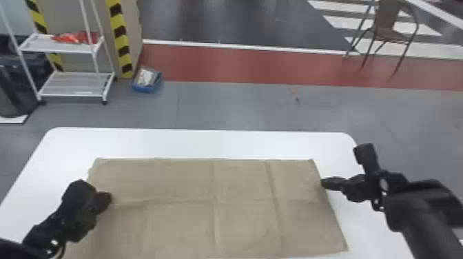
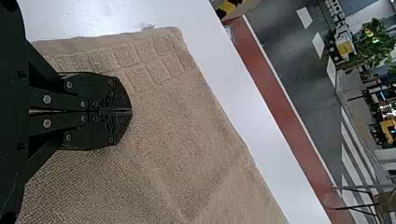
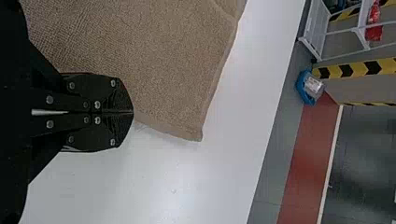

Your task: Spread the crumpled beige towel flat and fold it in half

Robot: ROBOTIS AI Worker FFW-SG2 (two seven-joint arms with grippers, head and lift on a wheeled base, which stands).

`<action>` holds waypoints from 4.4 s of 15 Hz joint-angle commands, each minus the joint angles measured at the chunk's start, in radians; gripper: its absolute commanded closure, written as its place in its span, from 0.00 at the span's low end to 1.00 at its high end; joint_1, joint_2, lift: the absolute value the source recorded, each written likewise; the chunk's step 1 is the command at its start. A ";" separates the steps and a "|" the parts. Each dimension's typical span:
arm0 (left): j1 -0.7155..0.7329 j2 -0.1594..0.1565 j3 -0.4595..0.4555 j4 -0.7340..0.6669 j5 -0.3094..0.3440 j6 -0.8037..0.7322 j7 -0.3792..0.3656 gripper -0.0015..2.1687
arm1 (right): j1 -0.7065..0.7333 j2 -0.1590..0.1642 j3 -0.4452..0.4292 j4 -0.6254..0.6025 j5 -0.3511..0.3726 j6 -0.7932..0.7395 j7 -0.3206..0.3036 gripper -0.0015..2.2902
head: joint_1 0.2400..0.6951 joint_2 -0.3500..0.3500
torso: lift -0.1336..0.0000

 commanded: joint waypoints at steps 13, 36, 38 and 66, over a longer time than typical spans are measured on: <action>0.016 0.002 0.015 -0.053 0.009 0.033 -0.011 0.78 | -0.020 0.038 0.081 0.036 0.027 -0.005 -0.092 0.65 | 1.00 0.34 | 1.00; 0.500 0.074 0.366 -0.421 0.168 -0.283 -0.237 0.10 | 0.629 0.128 -0.164 -0.889 0.000 -0.155 0.306 0.13 | 1.00 0.50 | 1.00; 0.516 0.072 0.360 -0.416 0.158 -0.323 -0.238 0.10 | 0.659 0.122 -0.186 -0.868 0.036 -0.302 0.332 0.13 | 1.00 0.51 | 1.00; 0.420 0.137 0.239 -0.169 -0.002 -0.326 -0.206 0.33 | 0.778 0.026 -0.327 -0.721 0.016 -0.575 0.338 0.18 | 1.00 0.31 | 1.00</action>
